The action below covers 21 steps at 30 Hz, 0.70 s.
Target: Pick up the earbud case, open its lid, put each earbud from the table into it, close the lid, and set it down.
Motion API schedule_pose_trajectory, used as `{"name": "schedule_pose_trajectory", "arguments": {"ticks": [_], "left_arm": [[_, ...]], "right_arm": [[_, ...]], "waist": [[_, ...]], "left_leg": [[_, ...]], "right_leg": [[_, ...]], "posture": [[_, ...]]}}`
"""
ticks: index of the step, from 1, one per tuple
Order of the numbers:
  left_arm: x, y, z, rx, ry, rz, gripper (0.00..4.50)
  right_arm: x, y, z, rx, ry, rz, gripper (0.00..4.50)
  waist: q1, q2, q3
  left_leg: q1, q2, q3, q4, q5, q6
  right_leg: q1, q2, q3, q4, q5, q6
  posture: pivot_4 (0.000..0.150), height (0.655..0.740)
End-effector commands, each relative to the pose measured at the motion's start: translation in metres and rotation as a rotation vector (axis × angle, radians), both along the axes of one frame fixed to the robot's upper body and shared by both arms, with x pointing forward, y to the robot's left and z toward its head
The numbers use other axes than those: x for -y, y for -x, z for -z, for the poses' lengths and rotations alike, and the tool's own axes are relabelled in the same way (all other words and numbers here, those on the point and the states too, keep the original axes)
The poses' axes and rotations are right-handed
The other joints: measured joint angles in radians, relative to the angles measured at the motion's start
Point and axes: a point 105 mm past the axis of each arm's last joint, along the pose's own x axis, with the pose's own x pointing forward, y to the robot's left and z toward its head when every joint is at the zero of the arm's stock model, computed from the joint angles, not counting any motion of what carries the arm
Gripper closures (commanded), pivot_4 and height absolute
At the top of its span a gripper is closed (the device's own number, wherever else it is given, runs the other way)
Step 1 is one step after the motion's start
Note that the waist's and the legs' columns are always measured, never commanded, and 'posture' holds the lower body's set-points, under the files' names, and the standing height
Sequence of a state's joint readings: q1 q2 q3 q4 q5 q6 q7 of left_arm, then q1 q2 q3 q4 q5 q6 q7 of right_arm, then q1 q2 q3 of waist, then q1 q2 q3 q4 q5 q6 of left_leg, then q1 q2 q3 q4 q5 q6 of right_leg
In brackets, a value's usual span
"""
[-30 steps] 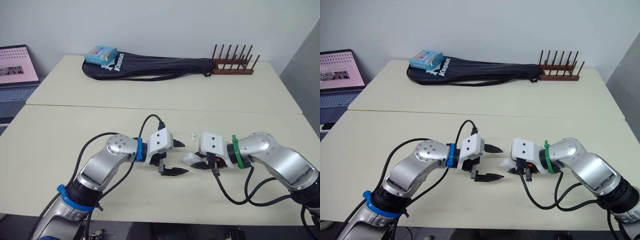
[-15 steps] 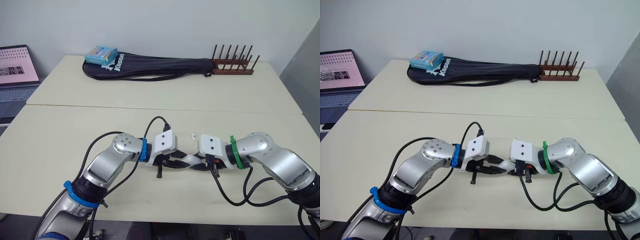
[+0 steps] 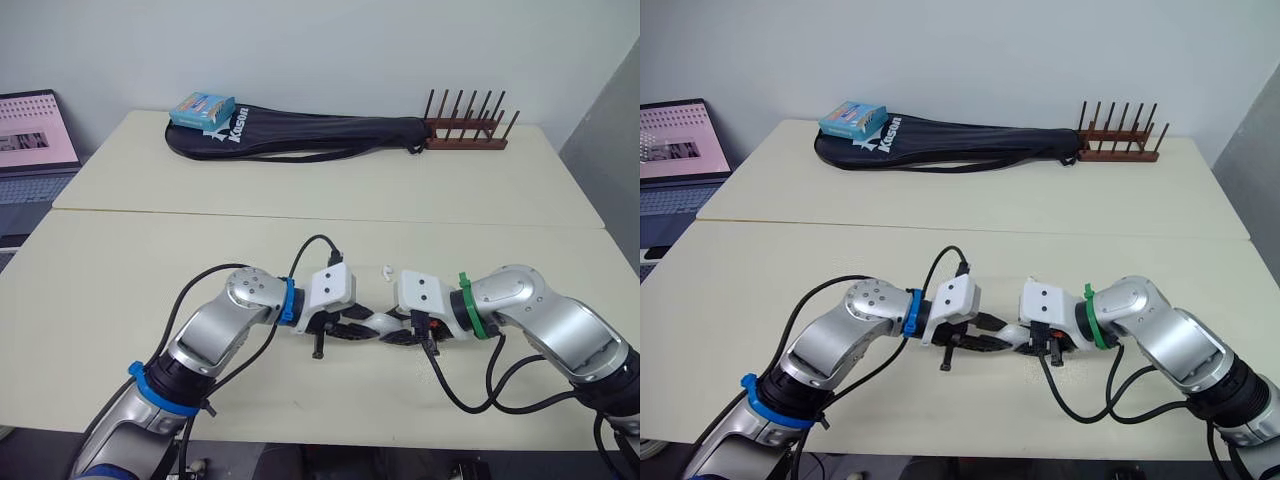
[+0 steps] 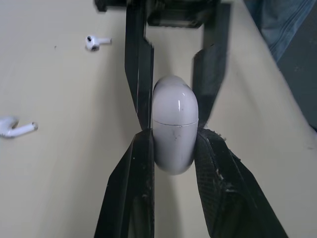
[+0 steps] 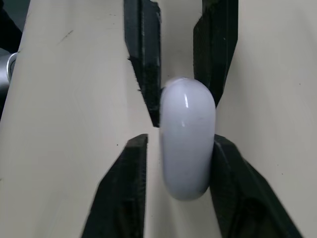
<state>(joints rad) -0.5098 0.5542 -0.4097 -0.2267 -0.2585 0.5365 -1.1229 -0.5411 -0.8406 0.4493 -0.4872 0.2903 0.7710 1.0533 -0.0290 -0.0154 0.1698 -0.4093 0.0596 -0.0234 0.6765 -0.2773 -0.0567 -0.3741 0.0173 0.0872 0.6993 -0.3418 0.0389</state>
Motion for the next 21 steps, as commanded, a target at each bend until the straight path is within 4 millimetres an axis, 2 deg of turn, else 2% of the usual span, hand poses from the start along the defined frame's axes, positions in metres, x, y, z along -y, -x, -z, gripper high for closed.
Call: {"name": "schedule_pose_trajectory", "arguments": {"ticks": [1, 2, 6, 9, 11, 14, 21], "left_arm": [[-0.003, 0.001, 0.000, 0.006, 0.007, -0.012, 3.73], [-0.005, 0.000, 0.000, -0.005, 0.017, -0.031, 3.73], [-0.019, -0.001, 0.002, -0.022, 0.117, -0.102, 3.73], [-0.020, 0.004, -0.009, -0.049, 0.346, -0.153, 3.73], [-0.022, 0.006, -0.010, -0.046, 0.441, -0.189, 3.73], [-0.023, 0.009, -0.003, -0.004, 0.433, -0.200, 3.73], [-0.012, 0.010, -0.015, 0.060, 0.496, -0.178, 3.73]], "right_arm": [[0.004, 0.001, -0.019, 0.073, 0.007, -0.044, 1.65], [0.007, 0.002, -0.022, 0.074, 0.013, -0.047, 1.31], [0.020, -0.004, -0.037, 0.148, 0.017, -0.043, 1.26], [0.015, -0.003, -0.057, 0.205, -0.067, -0.061, 1.26], [0.008, 0.000, -0.066, 0.215, -0.116, -0.064, 1.26], [0.003, 0.000, -0.068, 0.225, -0.132, -0.068, 1.26], [-0.007, -0.011, -0.056, 0.238, -0.117, -0.068, 1.26]], "waist": [[0.000, 0.000, 0.000], [0.000, 0.000, 0.000], [0.000, 0.000, 0.000], [-0.001, 0.000, 0.000], [0.000, 0.000, 0.000], [0.000, 0.000, 0.000], [0.002, 0.000, 0.000]], "left_leg": [[0.000, 0.000, 0.000, 0.000, 0.000, 0.000], [0.000, 0.000, 0.000, 0.000, 0.000, 0.000], [0.000, 0.000, 0.000, 0.000, 0.000, 0.000], [0.000, 0.001, 0.000, 0.000, 0.000, 0.000], [0.000, 0.001, 0.000, 0.000, 0.000, 0.000], [0.000, 0.001, -0.001, 0.001, 0.000, 0.000], [0.001, -0.001, 0.000, 0.002, 0.000, 0.000]], "right_leg": [[0.000, 0.000, 0.000, 0.000, 0.000, 0.000], [0.000, 0.000, 0.000, 0.000, 0.000, 0.000], [0.000, -0.001, 0.000, 0.000, 0.000, 0.000], [0.000, -0.001, 0.000, 0.001, 0.000, 0.000], [0.000, -0.001, -0.001, 0.001, 0.000, 0.000], [0.001, -0.001, 0.000, 0.001, 0.000, 0.000], [0.001, -0.001, 0.000, 0.001, 0.001, -0.001]], "posture": [[0.150, 0.7274], [0.150, 0.7274], [0.150, 0.7274], [0.150, 0.7274], [0.150, 0.7274], [0.150, 0.7274], [0.150, 0.7274]]}}
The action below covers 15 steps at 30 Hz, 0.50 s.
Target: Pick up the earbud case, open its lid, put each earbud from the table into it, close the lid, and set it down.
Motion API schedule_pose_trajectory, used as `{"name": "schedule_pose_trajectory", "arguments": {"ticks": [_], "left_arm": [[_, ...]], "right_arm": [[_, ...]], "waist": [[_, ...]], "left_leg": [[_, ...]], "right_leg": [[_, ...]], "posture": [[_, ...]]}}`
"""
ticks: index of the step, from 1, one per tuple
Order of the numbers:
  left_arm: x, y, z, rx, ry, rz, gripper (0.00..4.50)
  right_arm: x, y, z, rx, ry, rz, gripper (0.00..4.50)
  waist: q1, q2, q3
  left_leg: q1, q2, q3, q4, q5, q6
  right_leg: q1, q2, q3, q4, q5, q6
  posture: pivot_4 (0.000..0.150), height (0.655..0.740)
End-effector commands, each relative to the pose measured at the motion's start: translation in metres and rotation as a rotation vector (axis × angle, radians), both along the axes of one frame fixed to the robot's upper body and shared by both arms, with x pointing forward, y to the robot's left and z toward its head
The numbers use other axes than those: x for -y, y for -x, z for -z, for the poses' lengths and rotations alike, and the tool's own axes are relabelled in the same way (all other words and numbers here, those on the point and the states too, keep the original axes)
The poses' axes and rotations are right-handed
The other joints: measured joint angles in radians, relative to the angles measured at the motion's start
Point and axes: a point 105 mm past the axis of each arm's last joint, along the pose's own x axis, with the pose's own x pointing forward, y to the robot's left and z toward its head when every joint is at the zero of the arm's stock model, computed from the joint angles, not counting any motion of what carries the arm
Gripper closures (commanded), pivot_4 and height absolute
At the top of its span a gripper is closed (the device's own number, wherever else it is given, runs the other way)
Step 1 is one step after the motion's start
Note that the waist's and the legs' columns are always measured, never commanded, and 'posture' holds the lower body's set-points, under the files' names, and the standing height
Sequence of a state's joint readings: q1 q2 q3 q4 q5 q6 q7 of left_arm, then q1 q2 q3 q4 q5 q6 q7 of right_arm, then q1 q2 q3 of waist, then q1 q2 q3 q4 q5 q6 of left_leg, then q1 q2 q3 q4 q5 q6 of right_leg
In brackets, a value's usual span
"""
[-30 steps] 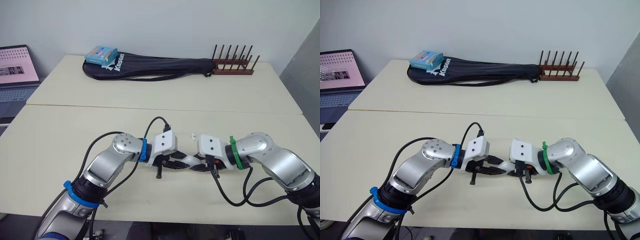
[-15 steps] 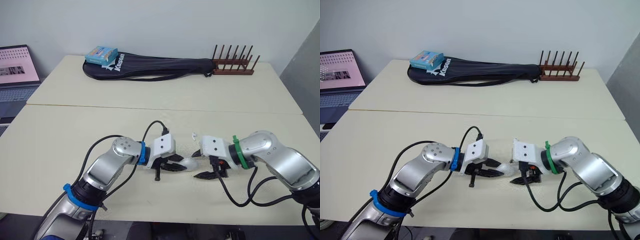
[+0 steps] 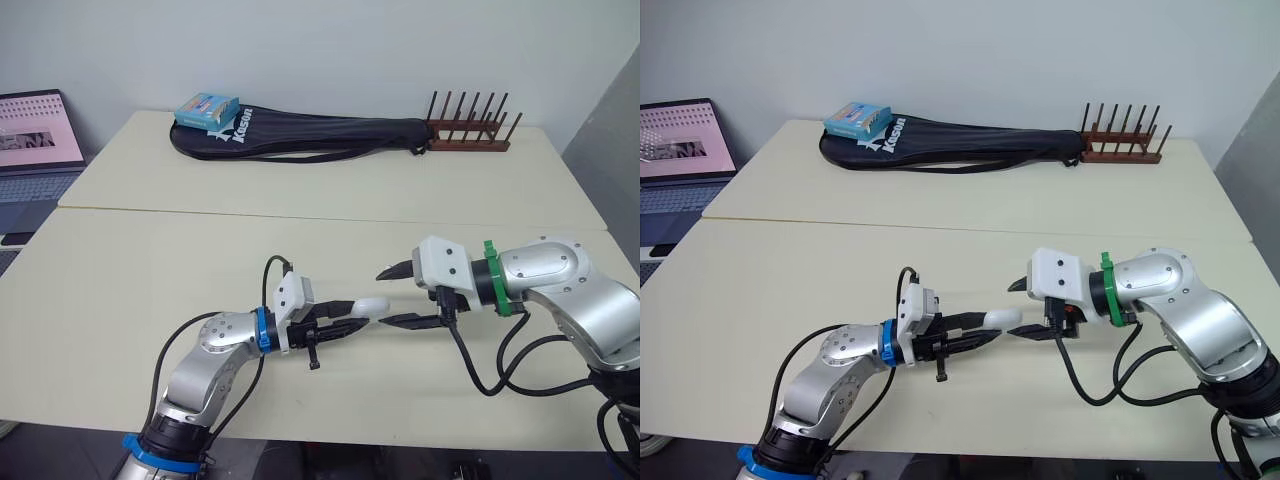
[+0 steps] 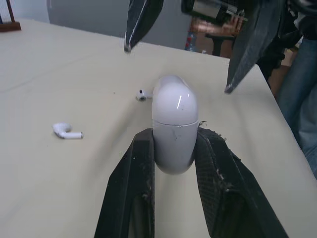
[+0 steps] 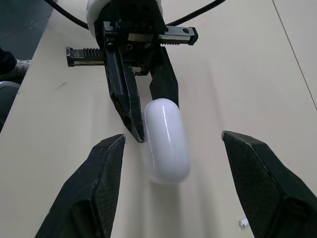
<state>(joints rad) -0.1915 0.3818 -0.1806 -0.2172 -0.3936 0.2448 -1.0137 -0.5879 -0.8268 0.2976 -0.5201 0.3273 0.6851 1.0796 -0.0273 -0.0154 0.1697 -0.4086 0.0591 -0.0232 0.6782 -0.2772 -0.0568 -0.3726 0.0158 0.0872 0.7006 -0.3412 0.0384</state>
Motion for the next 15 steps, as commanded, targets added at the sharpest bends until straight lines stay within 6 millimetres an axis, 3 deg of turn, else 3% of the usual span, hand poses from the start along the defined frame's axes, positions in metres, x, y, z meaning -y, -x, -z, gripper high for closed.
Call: {"name": "schedule_pose_trajectory", "arguments": {"ticks": [1, 5, 15], "left_arm": [[0.005, 0.003, -0.014, 0.066, 0.029, 0.024, 3.73], [0.006, 0.007, -0.013, 0.060, 0.021, 0.048, 3.73], [0.004, 0.013, -0.006, 0.084, -0.036, 0.099, 3.73]], "right_arm": [[-0.003, -0.006, -0.004, 0.054, 0.008, -0.007, 1.26], [-0.003, -0.011, -0.001, 0.066, 0.014, -0.008, 1.26], [0.007, -0.020, -0.017, 0.075, 0.004, -0.011, 1.26]], "waist": [[0.000, 0.000, 0.000], [-0.001, 0.000, 0.000], [-0.001, 0.000, 0.000]], "left_leg": [[0.000, 0.000, 0.000, 0.000, 0.000, 0.000], [0.000, 0.001, 0.000, 0.000, 0.000, 0.000], [0.000, 0.001, 0.000, 0.000, 0.000, 0.000]], "right_leg": [[0.000, 0.000, 0.000, 0.000, 0.000, 0.000], [0.000, 0.000, -0.001, 0.000, 0.000, 0.000], [0.000, 0.000, -0.001, 0.000, 0.000, 0.000]], "posture": [[0.150, 0.7274], [0.150, 0.7274], [0.150, 0.7274]]}}
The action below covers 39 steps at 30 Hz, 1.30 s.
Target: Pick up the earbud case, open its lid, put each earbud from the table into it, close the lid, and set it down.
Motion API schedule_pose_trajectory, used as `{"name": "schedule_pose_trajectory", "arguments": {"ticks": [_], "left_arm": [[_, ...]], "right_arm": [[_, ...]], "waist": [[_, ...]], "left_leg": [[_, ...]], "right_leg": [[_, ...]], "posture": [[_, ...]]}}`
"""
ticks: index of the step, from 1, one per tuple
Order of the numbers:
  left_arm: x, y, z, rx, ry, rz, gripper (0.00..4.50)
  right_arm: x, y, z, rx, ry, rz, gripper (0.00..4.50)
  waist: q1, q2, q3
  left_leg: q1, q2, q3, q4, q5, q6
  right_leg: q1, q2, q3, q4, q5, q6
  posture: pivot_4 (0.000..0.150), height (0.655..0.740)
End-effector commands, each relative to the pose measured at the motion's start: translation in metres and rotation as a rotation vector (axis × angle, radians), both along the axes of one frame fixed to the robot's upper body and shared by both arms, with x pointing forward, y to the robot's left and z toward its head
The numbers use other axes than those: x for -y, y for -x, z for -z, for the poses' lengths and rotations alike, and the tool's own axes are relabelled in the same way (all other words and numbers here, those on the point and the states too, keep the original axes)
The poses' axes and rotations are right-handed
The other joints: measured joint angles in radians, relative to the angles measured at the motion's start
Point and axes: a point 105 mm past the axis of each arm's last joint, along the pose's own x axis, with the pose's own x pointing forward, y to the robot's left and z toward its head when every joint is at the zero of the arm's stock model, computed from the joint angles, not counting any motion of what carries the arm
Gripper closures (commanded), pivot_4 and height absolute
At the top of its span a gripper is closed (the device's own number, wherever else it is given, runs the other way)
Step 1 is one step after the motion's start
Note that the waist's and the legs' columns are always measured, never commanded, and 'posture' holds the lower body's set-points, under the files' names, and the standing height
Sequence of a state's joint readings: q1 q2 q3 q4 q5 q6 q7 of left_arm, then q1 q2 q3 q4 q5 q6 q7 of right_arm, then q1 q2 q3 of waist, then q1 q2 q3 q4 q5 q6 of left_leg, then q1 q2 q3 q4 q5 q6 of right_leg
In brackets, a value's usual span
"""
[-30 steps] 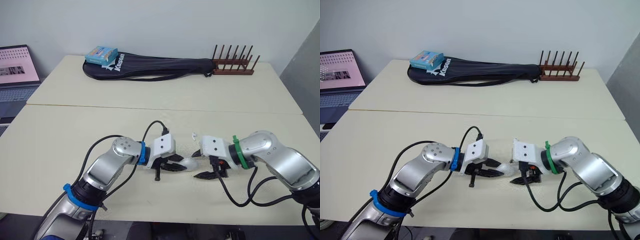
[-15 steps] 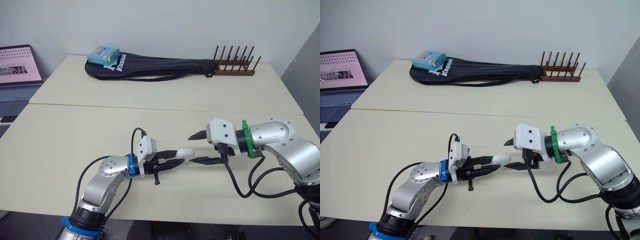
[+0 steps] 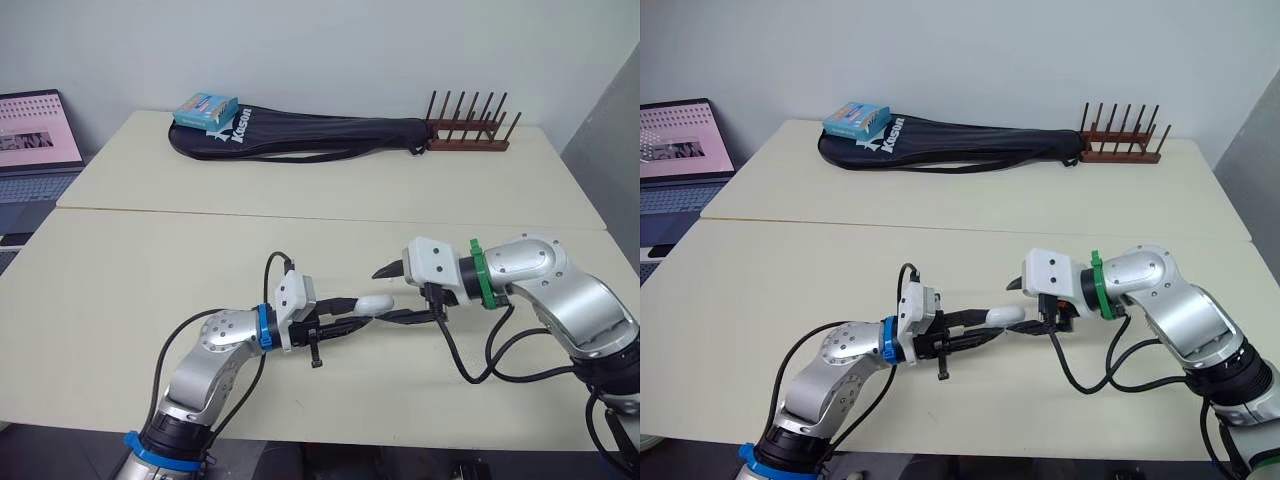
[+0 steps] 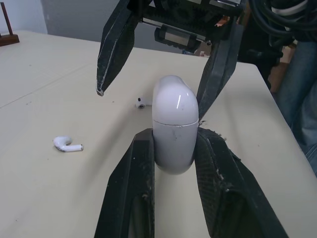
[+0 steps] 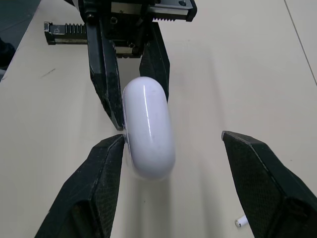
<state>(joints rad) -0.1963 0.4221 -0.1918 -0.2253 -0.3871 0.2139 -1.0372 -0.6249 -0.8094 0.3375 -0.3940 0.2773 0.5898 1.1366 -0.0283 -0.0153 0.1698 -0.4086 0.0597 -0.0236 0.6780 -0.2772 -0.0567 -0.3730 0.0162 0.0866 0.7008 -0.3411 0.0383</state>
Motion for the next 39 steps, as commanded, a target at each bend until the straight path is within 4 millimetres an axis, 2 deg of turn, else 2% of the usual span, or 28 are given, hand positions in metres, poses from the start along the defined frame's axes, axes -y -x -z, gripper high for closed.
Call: {"name": "schedule_pose_trajectory", "arguments": {"ticks": [1, 13, 18, 19, 22, 24, 28, 33, 35, 37, 39], "left_arm": [[0.008, 0.010, -0.005, 0.044, 0.002, 0.071, 3.73], [0.004, 0.007, 0.001, 0.042, -0.007, 0.050, 3.73], [-0.004, -0.003, -0.001, 0.077, 0.014, -0.045, 3.73], [-0.006, -0.005, -0.002, 0.085, 0.023, -0.068, 3.73], [-0.025, -0.024, -0.011, 0.182, 0.091, -0.282, 3.73], [-0.037, -0.030, -0.017, 0.237, 0.123, -0.400, 3.73], [-0.054, -0.030, -0.015, 0.239, 0.176, -0.564, 3.73], [-0.058, -0.027, -0.011, 0.224, 0.205, -0.630, 3.73], [-0.060, -0.027, -0.010, 0.210, 0.220, -0.661, 3.73], [-0.063, -0.028, -0.010, 0.201, 0.235, -0.695, 3.73], [-0.066, -0.029, -0.010, 0.198, 0.242, -0.726, 3.73]], "right_arm": [[0.005, -0.007, -0.025, 0.079, -0.026, 0.009, 1.26], [0.006, 0.004, -0.040, -0.030, -0.110, 0.008, 1.26], [0.019, 0.015, -0.041, -0.051, -0.104, 0.001, 1.26], [0.022, 0.016, -0.041, -0.038, -0.102, 0.001, 1.26], [0.034, 0.007, -0.048, 0.163, -0.192, 0.065, 1.26], [0.044, 0.004, -0.047, 0.198, -0.250, 0.116, 1.26], [0.085, 0.007, -0.029, 0.153, -0.324, 0.318, 1.26], [0.125, 0.011, -0.018, 0.194, -0.386, 0.523, 1.26], [0.148, 0.013, -0.012, 0.194, -0.423, 0.658, 1.26], [0.169, 0.020, -0.002, 0.189, -0.427, 0.770, 1.26], [0.181, 0.029, 0.009, 0.182, -0.389, 0.813, 1.26]], "waist": [[0.000, 0.000, 0.000], [0.000, 0.000, 0.000], [0.002, 0.000, 0.000], [0.002, 0.000, 0.000], [0.002, 0.000, 0.000], [0.002, 0.000, 0.000], [0.004, 0.000, 0.000], [0.005, 0.000, 0.000], [0.002, 0.000, 0.000], [0.003, 0.000, 0.000], [0.003, 0.000, 0.000]], "left_leg": [[0.000, 0.000, 0.000, 0.000, 0.000, 0.000], [0.000, 0.000, 0.000, 0.000, 0.000, 0.000], [0.000, 0.000, 0.000, 0.000, 0.000, 0.000], [0.000, 0.000, 0.000, 0.000, 0.000, 0.000], [0.000, 0.000, 0.000, 0.000, 0.000, 0.000], [0.000, 0.000, 0.000, 0.000, 0.000, 0.000], [0.000, 0.000, 0.000, 0.000, 0.000, 0.000], [0.001, 0.000, 0.000, 0.000, 0.000, 0.000], [0.005, -0.001, 0.001, -0.001, 0.000, 0.000], [0.011, -0.001, 0.002, -0.001, 0.000, 0.000], [0.011, -0.001, 0.003, -0.001, 0.000, 0.000]], "right_leg": [[0.000, 0.000, 0.000, 0.000, 0.000, 0.000], [0.000, 0.000, 0.000, 0.000, 0.000, 0.000], [0.000, 0.000, 0.000, 0.000, 0.000, 0.000], [0.000, 0.000, 0.000, 0.000, 0.000, 0.000], [0.001, 0.000, 0.000, -0.001, 0.000, 0.000], [0.001, 0.000, 0.000, -0.001, 0.000, 0.000], [0.002, 0.000, 0.001, -0.002, 0.000, 0.000], [0.004, -0.001, 0.002, -0.001, 0.000, 0.000], [0.006, -0.001, 0.002, -0.001, 0.001, 0.001], [0.014, 0.000, 0.003, -0.003, 0.000, 0.001], [0.015, 0.000, 0.003, -0.004, 0.000, 0.001]], "posture": [[0.150, 0.7274], [0.150, 0.7274], [0.150, 0.7274], [0.150, 0.7274], [0.150, 0.7274], [0.150, 0.7274], [0.150, 0.7274], [0.150, 0.7274], [0.150, 0.7274], [0.150, 0.7274], [0.150, 0.7274]]}}
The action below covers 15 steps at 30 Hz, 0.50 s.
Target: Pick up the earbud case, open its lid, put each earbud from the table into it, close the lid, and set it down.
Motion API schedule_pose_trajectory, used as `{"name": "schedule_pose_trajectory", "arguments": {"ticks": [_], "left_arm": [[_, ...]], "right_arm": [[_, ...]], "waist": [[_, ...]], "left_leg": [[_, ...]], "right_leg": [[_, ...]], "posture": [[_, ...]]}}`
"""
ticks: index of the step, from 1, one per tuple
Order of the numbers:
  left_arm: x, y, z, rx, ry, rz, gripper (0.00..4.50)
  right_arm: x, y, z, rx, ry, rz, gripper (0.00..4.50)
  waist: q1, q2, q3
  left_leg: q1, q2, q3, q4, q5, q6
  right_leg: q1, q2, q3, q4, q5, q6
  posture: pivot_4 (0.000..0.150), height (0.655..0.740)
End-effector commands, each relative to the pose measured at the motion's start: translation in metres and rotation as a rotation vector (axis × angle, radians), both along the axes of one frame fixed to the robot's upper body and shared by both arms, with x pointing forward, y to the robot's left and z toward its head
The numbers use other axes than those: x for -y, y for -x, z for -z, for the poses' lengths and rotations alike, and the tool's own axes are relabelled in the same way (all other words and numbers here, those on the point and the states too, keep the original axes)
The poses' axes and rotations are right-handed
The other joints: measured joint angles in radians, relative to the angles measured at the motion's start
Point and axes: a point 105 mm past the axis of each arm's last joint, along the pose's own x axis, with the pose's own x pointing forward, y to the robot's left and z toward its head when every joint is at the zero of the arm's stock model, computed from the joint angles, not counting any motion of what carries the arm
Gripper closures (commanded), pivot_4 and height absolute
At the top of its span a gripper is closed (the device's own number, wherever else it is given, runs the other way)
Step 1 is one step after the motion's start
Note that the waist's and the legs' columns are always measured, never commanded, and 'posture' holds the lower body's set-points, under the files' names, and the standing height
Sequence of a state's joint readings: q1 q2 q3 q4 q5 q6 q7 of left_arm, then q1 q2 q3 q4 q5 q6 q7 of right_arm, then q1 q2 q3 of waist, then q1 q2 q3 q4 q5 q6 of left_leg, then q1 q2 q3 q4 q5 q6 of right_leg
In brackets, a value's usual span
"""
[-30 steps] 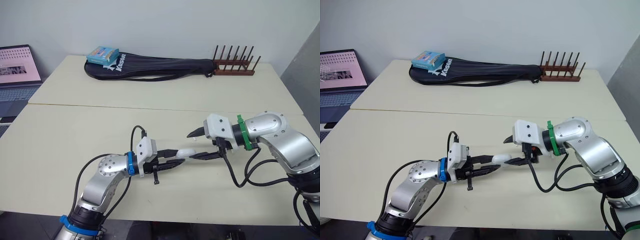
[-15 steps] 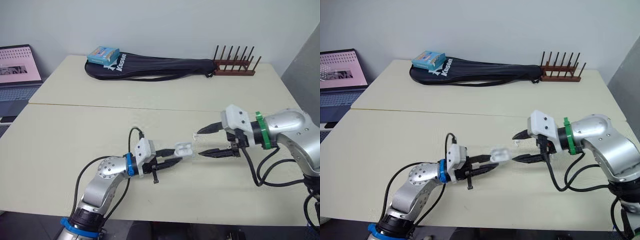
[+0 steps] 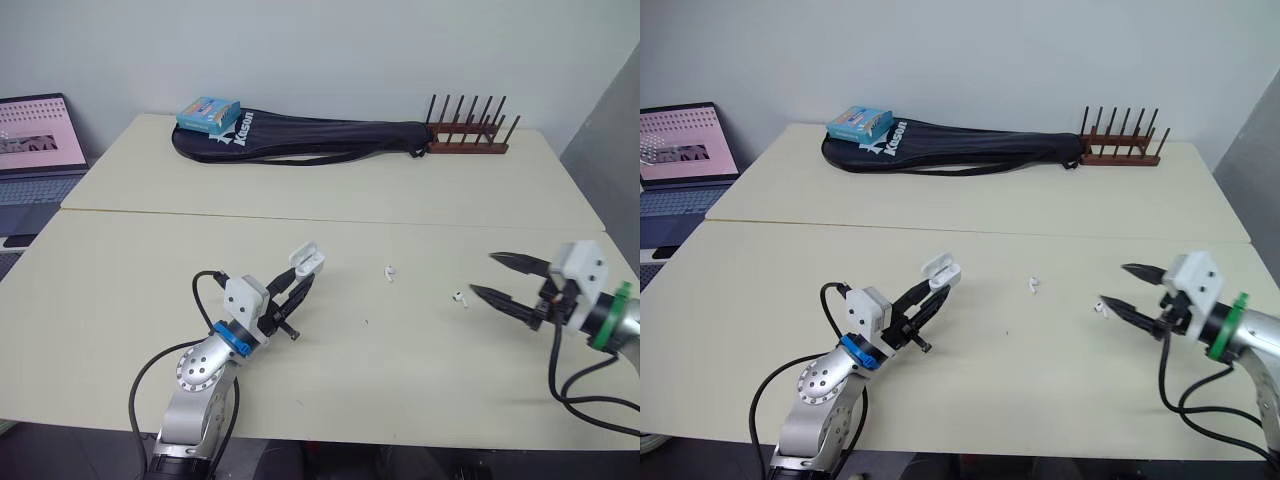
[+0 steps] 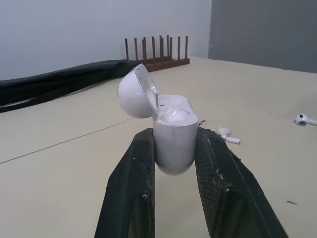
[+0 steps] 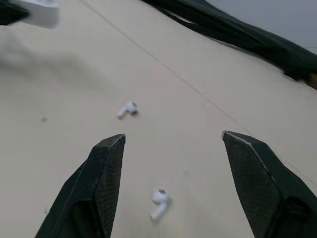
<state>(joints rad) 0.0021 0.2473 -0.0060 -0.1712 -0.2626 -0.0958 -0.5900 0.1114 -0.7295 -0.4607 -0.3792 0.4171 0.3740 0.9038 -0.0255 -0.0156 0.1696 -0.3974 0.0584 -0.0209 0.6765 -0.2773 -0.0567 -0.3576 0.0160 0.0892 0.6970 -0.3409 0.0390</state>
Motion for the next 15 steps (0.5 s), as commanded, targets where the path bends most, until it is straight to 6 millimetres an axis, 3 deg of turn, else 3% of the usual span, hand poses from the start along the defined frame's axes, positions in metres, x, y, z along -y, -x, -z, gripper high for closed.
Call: {"name": "schedule_pose_trajectory", "arguments": {"ticks": [1, 5, 8, 10, 15], "left_arm": [[-0.006, 0.000, -0.015, 0.058, 0.024, -0.052, 3.73], [-0.012, -0.003, -0.013, 0.053, 0.026, -0.089, 3.73], [-0.013, -0.003, -0.013, 0.050, 0.027, -0.100, 3.73], [-0.013, -0.003, -0.013, 0.051, 0.026, -0.104, 3.73], [-0.015, -0.001, -0.013, 0.051, 0.024, -0.119, 3.73]], "right_arm": [[0.021, 0.012, 0.003, 0.018, 0.032, 0.084, 1.26], [0.027, 0.024, 0.025, -0.038, 0.085, 0.083, 1.26], [0.030, 0.031, 0.039, -0.083, 0.124, 0.070, 0.65], [0.031, 0.033, 0.041, -0.092, 0.129, 0.060, 0.00], [0.027, 0.030, 0.041, -0.099, 0.151, 0.026, 0.00]], "waist": [[-0.001, 0.000, 0.000], [-0.006, 0.000, 0.000], [-0.006, 0.000, 0.000], [-0.005, 0.000, 0.000], [-0.006, 0.000, 0.000]], "left_leg": [[0.000, 0.000, 0.001, 0.000, 0.000, 0.000], [0.001, 0.000, 0.002, 0.000, 0.000, 0.000], [0.003, 0.000, 0.004, 0.000, 0.000, 0.000], [0.004, 0.000, 0.004, 0.000, 0.000, 0.000], [0.005, 0.000, 0.005, 0.000, 0.000, 0.000]], "right_leg": [[0.000, 0.000, 0.000, 0.000, 0.000, 0.000], [0.001, 0.000, 0.001, 0.000, 0.000, 0.000], [0.002, 0.000, 0.001, 0.000, 0.000, 0.000], [0.002, 0.000, 0.002, 0.000, 0.000, 0.000], [0.003, 0.000, 0.003, -0.001, 0.000, 0.000]], "posture": [[0.150, 0.7274], [0.150, 0.7274], [0.150, 0.7274], [0.150, 0.7274], [0.150, 0.7274]]}}
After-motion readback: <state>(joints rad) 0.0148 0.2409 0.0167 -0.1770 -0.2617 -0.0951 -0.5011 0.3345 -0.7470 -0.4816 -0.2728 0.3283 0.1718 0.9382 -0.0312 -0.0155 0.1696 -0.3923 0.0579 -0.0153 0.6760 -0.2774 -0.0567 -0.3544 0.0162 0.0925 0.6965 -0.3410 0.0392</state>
